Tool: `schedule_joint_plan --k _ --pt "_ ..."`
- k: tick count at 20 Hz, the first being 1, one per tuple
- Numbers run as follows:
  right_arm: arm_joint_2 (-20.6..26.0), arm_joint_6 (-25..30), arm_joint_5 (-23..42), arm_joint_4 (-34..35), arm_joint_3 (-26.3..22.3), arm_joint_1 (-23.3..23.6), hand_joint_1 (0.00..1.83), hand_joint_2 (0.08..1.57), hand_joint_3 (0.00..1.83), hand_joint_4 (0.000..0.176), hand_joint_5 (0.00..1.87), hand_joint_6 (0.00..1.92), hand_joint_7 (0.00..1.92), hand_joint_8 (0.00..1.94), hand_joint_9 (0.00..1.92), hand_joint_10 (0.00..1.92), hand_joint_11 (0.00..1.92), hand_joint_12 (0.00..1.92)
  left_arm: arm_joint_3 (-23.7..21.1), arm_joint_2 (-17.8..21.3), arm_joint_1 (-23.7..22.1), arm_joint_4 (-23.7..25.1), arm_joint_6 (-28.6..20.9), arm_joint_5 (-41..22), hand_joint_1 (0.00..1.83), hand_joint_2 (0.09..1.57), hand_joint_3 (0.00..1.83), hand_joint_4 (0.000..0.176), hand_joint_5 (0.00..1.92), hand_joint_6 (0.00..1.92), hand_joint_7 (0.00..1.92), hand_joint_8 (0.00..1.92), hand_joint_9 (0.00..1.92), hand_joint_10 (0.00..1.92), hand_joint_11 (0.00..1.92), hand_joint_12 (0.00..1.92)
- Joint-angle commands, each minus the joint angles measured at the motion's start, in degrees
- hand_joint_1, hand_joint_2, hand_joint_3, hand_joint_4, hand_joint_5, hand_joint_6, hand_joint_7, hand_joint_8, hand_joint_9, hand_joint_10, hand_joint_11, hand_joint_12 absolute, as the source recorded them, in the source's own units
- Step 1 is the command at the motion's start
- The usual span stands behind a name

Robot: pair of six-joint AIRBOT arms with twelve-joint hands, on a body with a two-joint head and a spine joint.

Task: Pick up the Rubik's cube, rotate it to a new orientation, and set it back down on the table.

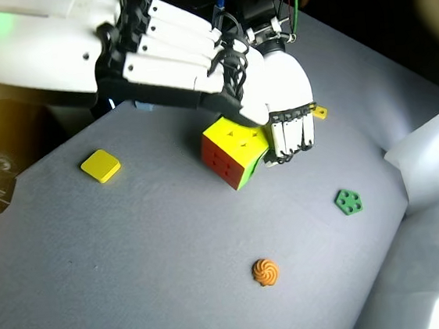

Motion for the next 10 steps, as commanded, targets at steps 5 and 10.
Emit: schedule_joint_plan --k 5,10 --pt "-1.61 0.15 9.27 -2.00 3.06 -0.53 0.06 1.09 0.00 0.000 0.20 0.00 0.19 0.00 0.17 0.01 0.00 0.48 -0.13 0.92 -3.81 2.32 0.55 -1.96 1.13 1.33 0.00 0.000 0.63 1.35 0.62 1.78 0.43 1.67 0.25 1.92" --pt "-2.04 2.91 9.26 -11.83 5.06 -1.97 0.09 1.10 0.00 0.000 0.23 0.00 0.22 0.00 0.19 0.00 0.00 0.51 -0.51 0.96 -6.59 0.90 1.21 -1.49 1.12 1.34 0.00 0.000 0.59 1.40 0.62 1.78 0.47 1.66 0.30 1.92"
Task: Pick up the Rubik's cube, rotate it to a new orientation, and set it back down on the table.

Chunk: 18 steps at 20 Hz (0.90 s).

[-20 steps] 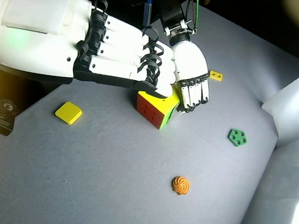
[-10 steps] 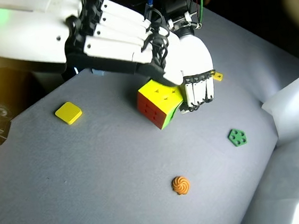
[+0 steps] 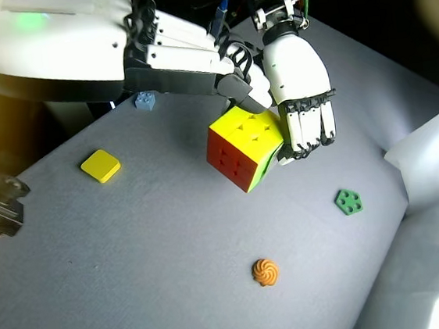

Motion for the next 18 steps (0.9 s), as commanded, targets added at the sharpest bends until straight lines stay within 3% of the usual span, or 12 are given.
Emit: schedule_joint_plan --k 1,2,4,6,8,10,14,15,18 --pt "0.10 0.90 2.27 1.45 0.26 0.27 0.07 1.09 0.00 0.000 0.24 0.01 0.22 0.01 0.19 0.00 0.00 0.52 -0.18 0.04 -1.50 3.18 -0.39 -2.56 1.12 1.35 0.00 0.000 0.58 1.41 0.61 1.79 0.47 1.67 0.32 1.92" --pt "0.15 0.96 1.85 -0.12 0.30 0.02 0.06 1.09 0.00 0.000 0.23 0.01 0.23 0.00 0.20 0.00 0.00 0.58 -0.26 0.04 -1.84 2.85 -0.25 -2.56 1.12 1.34 0.00 0.000 0.60 1.39 0.61 1.80 0.47 1.68 0.31 1.92" --pt "0.39 1.15 1.36 -2.23 0.28 0.03 0.08 1.06 0.00 0.000 0.16 0.00 0.15 0.00 0.13 0.00 0.00 0.46 -0.40 0.08 -2.31 2.60 -0.17 -2.56 1.13 1.34 0.00 0.000 0.61 1.37 0.61 1.80 0.47 1.72 0.33 1.92" --pt "1.02 5.75 1.21 -7.63 0.22 0.15 0.08 1.02 0.00 0.000 0.11 0.00 0.07 0.00 0.06 0.00 0.00 0.34 -0.53 0.09 -2.76 2.44 -0.07 -2.56 1.13 1.33 0.00 0.000 0.63 1.35 0.62 1.78 0.44 1.68 0.24 1.92" --pt "1.28 5.83 1.02 -8.39 0.22 0.19 0.14 0.96 0.00 0.000 0.01 0.00 0.00 0.00 0.00 0.00 0.00 0.13 -0.56 0.02 -2.96 2.20 0.27 -2.57 1.14 1.32 0.00 0.000 0.66 1.30 0.61 1.78 0.43 1.70 0.26 1.92" --pt "1.29 7.70 0.94 -9.90 0.21 0.19 0.30 0.88 0.00 0.000 0.00 0.00 0.00 0.00 0.00 0.00 0.00 0.01 -0.55 -0.04 -3.04 2.11 0.31 -2.57 1.12 1.34 0.00 0.000 0.63 1.35 0.58 1.83 0.40 1.72 0.22 1.92" --pt "1.29 11.96 0.66 -14.32 -0.38 0.05 0.37 0.77 0.00 0.000 0.00 0.00 0.00 0.00 0.00 0.00 0.00 0.00 -0.57 -0.71 -3.20 2.44 0.33 -2.56 1.11 1.36 0.00 0.000 0.60 1.38 0.55 1.88 0.35 1.75 0.17 1.92" --pt "1.28 11.96 0.66 -14.43 -0.49 -0.18 0.27 0.74 0.00 0.000 0.00 0.00 0.00 0.00 0.00 0.00 0.00 0.00 -0.57 -0.97 -3.22 2.44 0.33 -2.56 1.11 1.36 0.00 0.000 0.61 1.38 0.55 1.86 0.37 1.71 0.16 1.92" --pt "1.18 11.99 0.54 -14.43 -0.78 -0.47 0.21 0.68 0.00 0.000 0.00 0.00 0.00 0.00 0.00 0.00 0.00 0.00 -0.43 -1.62 -3.51 2.87 0.33 -2.56 1.09 1.37 0.00 0.000 0.59 1.44 0.54 1.84 0.37 1.66 0.17 1.90"
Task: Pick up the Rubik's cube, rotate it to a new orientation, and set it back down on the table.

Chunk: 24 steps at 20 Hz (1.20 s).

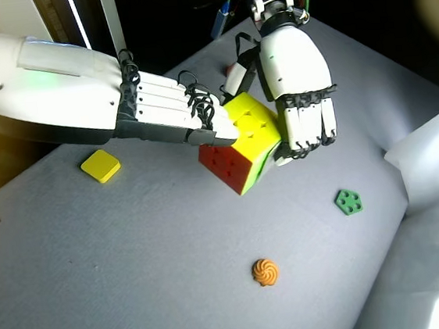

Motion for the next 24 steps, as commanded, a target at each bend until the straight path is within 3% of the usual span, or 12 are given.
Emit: schedule_joint_plan --k 1,6,10,13,19,23,24 --pt "-0.20 0.12 0.27 3.04 -0.26 0.43 0.25 0.67 0.00 0.000 0.00 0.00 0.00 0.00 0.00 0.00 0.00 0.00 -0.03 -0.32 -1.30 4.13 -0.56 -2.71 1.09 1.37 0.00 0.000 0.58 1.44 0.55 1.84 0.39 1.67 0.19 1.91" --pt "-2.84 -0.50 -2.58 3.03 -0.25 -1.16 0.18 0.67 0.00 0.000 0.00 0.00 0.00 0.00 0.00 0.00 0.00 0.00 0.61 -1.57 -2.41 4.60 -0.56 -1.78 1.09 1.36 0.00 0.000 0.59 1.44 0.54 1.84 0.36 1.68 0.14 1.91" --pt "-2.86 -0.56 -3.00 3.01 -0.24 -1.21 0.25 0.68 0.00 0.000 0.00 0.00 0.00 0.00 0.00 0.00 0.01 0.01 1.09 -2.25 -3.10 4.60 -0.56 -1.78 1.09 1.37 0.00 0.000 0.56 1.47 0.56 1.84 0.39 1.67 0.18 1.90" --pt "-2.78 -0.57 -3.00 3.01 -0.23 -1.05 0.34 0.65 0.00 0.000 0.00 0.00 0.00 0.00 0.00 0.00 0.05 0.03 1.13 -2.29 -3.25 4.59 -0.56 -1.78 1.07 1.37 0.00 0.000 0.59 1.48 0.52 1.84 0.33 1.63 0.05 1.87" --pt "-0.97 -0.42 -1.79 3.01 -0.29 1.91 0.33 0.65 0.00 0.000 0.00 0.00 0.00 0.00 0.00 0.00 0.00 0.03 1.15 -2.00 -3.27 4.54 -0.56 -1.71 1.09 1.36 0.00 0.000 0.60 1.44 0.54 1.82 0.38 1.64 0.16 1.91" --pt "1.48 5.79 0.23 -1.35 -0.50 3.58 0.30 0.65 0.00 0.000 0.00 0.00 0.00 0.00 0.00 0.00 0.00 0.00 0.97 -1.99 -2.85 4.11 -0.56 -1.49 1.06 1.37 0.00 0.000 0.60 1.49 0.51 1.82 0.35 1.63 0.09 1.84" --pt "1.72 5.98 0.82 -1.54 -0.51 3.53 0.22 0.65 0.00 0.000 0.00 0.00 0.00 0.00 0.00 0.00 0.00 0.00 0.83 -1.89 -2.52 4.07 -0.56 -1.49 1.07 1.36 0.00 0.000 0.61 1.49 0.53 1.78 0.35 1.62 0.11 1.86"
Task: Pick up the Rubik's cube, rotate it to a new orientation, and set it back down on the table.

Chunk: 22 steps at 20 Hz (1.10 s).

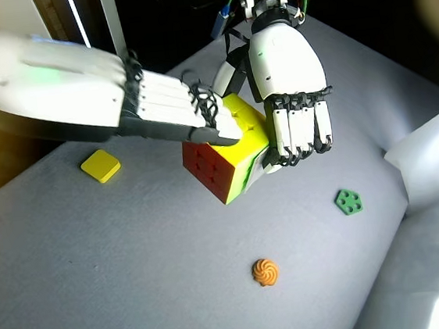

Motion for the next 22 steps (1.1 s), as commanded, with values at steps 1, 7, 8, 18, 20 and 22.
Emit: schedule_joint_plan --k 1,7,8,18,20,22 --pt "-0.11 0.19 0.91 3.10 -0.17 0.35 0.23 0.65 0.00 0.000 0.00 0.00 0.00 0.00 0.00 0.00 0.00 0.00 -0.26 0.24 -0.29 3.61 -0.63 -2.18 1.08 1.36 0.00 0.000 0.58 1.47 0.55 1.81 0.36 1.61 0.10 1.86" --pt "-0.39 0.19 0.51 2.85 -0.89 -1.52 0.19 0.66 0.00 0.000 0.00 0.00 0.00 0.00 0.00 0.00 0.00 0.00 -0.22 0.21 0.10 3.61 -0.63 -1.87 1.08 1.37 0.00 0.000 0.58 1.46 0.55 1.83 0.37 1.66 0.16 1.87" --pt "-0.41 0.19 0.51 2.57 -1.03 -1.97 0.17 0.66 0.00 0.000 0.00 0.00 0.00 0.00 0.00 0.00 0.00 0.00 -0.19 0.17 0.09 3.61 -0.63 -1.87 1.09 1.35 0.00 0.000 0.61 1.43 0.56 1.79 0.39 1.63 0.18 1.84" --pt "-0.54 -0.14 -0.08 1.94 -1.08 -4.52 0.18 0.64 0.00 0.000 0.00 0.00 0.00 0.00 0.00 0.00 0.02 0.01 -0.04 0.04 0.03 3.61 -0.63 -1.87 1.07 1.37 0.00 0.000 0.59 1.47 0.52 1.83 0.35 1.64 0.09 1.91" --pt "-0.59 -0.27 -0.22 1.94 -1.08 -4.81 0.20 0.63 0.00 0.000 0.00 0.00 0.00 0.00 0.00 0.00 0.00 0.00 -0.03 0.04 0.03 3.61 -0.63 -1.87 1.09 1.36 0.00 0.000 0.61 1.42 0.53 1.85 0.35 1.67 0.12 1.92" --pt "-0.58 -0.30 -0.27 1.91 -1.08 -5.04 0.20 0.66 0.00 0.000 0.00 0.00 0.00 0.00 0.00 0.00 0.00 0.00 0.02 0.04 0.03 3.61 -0.63 -1.87 1.10 1.36 0.00 0.000 0.60 1.41 0.56 1.84 0.39 1.72 0.21 1.92"
